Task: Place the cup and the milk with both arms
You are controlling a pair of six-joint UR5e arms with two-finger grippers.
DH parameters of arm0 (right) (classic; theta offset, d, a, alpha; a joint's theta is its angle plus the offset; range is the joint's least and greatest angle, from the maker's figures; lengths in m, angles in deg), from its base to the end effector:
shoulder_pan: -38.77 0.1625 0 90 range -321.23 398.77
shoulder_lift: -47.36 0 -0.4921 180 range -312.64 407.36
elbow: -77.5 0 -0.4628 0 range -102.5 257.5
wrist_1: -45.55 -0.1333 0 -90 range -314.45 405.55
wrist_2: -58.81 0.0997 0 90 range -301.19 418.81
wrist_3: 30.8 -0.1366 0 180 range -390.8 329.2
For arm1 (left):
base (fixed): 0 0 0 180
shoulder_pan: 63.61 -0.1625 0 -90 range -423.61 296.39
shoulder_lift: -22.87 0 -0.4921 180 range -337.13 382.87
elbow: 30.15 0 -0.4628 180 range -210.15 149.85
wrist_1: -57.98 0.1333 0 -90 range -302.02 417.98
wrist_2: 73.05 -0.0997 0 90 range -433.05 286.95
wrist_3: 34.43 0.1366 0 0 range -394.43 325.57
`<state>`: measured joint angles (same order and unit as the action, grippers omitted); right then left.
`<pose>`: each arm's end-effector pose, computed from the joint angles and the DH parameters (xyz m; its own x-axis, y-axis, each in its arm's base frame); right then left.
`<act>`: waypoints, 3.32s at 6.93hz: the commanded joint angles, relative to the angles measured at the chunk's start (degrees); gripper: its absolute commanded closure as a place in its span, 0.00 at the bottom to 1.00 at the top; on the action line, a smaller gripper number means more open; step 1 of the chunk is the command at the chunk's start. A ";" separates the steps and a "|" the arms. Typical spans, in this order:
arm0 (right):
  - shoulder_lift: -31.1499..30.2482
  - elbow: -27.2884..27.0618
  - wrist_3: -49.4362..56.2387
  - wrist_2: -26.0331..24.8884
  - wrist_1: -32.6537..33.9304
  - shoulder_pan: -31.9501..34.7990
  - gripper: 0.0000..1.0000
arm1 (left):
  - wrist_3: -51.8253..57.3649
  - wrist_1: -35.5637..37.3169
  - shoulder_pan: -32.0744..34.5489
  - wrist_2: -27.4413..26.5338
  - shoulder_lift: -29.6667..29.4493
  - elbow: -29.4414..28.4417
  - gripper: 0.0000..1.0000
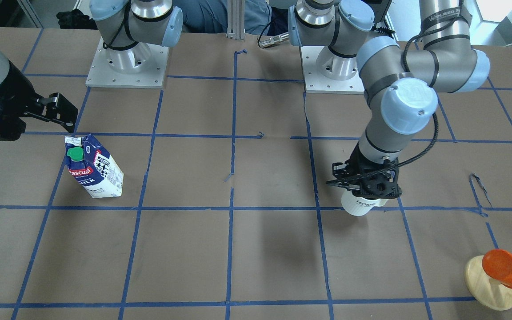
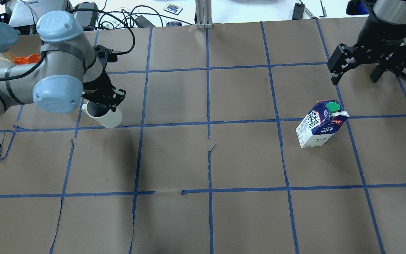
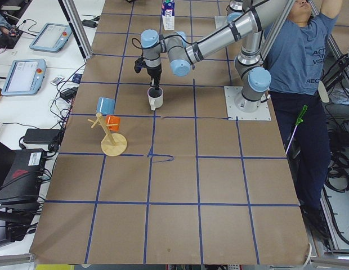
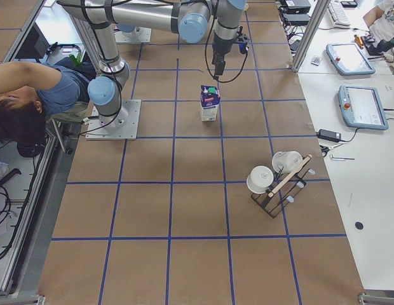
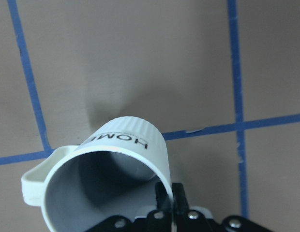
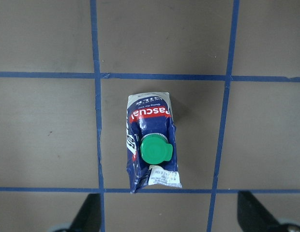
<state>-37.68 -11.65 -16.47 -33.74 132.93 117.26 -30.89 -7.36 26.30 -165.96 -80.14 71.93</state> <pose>0.0075 -0.6008 0.4724 -0.9985 -0.0527 0.0138 -0.0505 0.9909 0.1245 -0.1254 -0.6288 0.3086 -0.9969 0.0606 -0.0502 0.0601 0.9981 0.0106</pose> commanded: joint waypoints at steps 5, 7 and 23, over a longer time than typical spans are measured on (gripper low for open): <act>1.88 -12.61 5.98 0.43 13.76 -0.09 0.00 | -35.20 -0.23 23.17 3.51 -2.10 -1.36 1.00; 1.98 -13.33 2.99 0.52 14.13 -0.09 0.00 | -41.13 -0.14 30.38 4.32 -3.68 -1.53 1.00; 1.54 -9.38 -20.20 6.06 12.99 15.08 0.82 | -5.49 -20.27 0.80 2.83 15.12 -10.42 0.00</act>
<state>-36.11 -20.79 -33.28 -27.70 146.08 127.50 -38.81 -27.44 28.95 -162.87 -66.08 60.80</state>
